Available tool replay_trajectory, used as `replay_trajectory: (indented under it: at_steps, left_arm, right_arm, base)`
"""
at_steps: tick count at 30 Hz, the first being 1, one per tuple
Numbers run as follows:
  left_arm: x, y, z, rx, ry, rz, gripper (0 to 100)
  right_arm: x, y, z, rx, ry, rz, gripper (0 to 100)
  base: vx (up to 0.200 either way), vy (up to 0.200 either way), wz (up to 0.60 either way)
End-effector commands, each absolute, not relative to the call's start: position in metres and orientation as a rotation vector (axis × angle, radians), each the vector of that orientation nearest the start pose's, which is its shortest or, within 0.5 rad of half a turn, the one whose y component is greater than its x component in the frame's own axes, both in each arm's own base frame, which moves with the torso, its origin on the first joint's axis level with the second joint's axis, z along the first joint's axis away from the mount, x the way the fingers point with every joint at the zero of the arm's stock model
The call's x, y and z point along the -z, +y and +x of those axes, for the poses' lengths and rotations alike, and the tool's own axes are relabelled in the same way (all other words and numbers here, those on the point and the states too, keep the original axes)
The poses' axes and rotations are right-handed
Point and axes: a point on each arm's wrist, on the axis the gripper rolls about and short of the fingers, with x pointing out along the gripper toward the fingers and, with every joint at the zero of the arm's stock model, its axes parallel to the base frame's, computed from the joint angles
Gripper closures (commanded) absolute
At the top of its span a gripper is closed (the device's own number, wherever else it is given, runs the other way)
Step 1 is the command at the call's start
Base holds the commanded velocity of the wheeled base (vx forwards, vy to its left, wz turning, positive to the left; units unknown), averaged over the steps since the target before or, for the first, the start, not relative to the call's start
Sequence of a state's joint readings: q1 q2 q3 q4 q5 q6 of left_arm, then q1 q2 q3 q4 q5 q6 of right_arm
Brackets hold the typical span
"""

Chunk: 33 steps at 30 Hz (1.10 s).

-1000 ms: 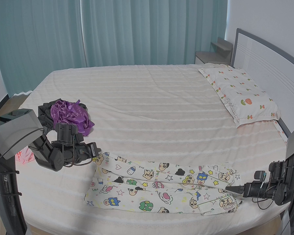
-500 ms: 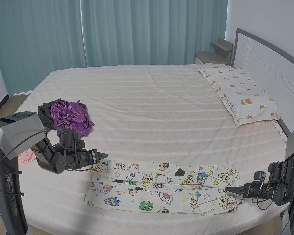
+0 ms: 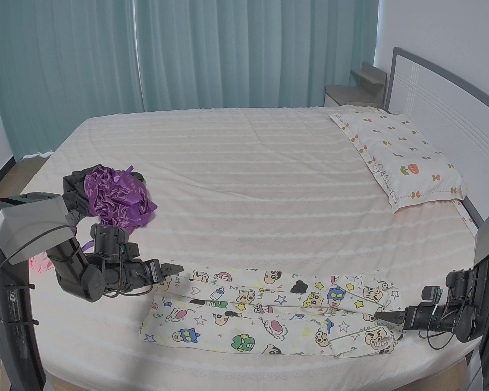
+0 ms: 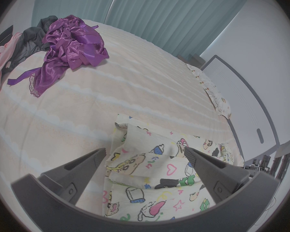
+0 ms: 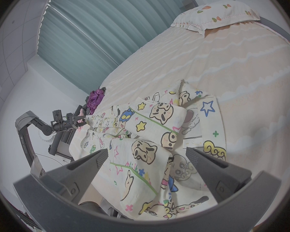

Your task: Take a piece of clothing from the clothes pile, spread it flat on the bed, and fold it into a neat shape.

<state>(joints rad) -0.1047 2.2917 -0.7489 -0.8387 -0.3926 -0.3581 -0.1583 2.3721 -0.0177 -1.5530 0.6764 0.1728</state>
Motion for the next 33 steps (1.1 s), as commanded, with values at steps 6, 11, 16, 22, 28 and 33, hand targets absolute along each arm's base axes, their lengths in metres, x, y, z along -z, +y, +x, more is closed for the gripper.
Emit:
replay_trajectory:
  at_steps: [6,11,16,22,28,33]
  left_arm:
    - [0.001,-0.028,0.345,0.492,0.7,-0.337,0]
    - [0.012,-0.028,0.344,0.554,0.69,-0.215,0]
    - [0.018,-0.029,0.344,0.575,0.695,-0.18,0]
    - [0.021,-0.03,0.347,0.579,0.692,-0.179,0]
    - [0.021,-0.036,0.346,0.614,0.662,-0.178,0]
    - [0.022,-0.037,0.347,0.616,0.664,-0.179,0]
  right_arm:
    - [0.038,-0.019,0.209,-0.424,0.795,0.494,0]
    - [0.038,-0.02,0.209,-0.423,0.794,0.494,0]
    - [0.038,-0.02,0.209,-0.423,0.794,0.494,0]
    - [0.038,-0.02,0.209,-0.423,0.794,0.494,0]
    - [0.041,-0.019,0.209,-0.422,0.803,0.495,0]
    - [0.041,-0.02,0.209,-0.423,0.801,0.49,0]
  base:
    - [0.0,0.0,0.0]
    - [0.0,0.0,0.0]
    - [0.0,0.0,0.0]
    - [0.0,0.0,0.0]
    - [0.0,0.0,0.0]
    - [0.0,0.0,0.0]
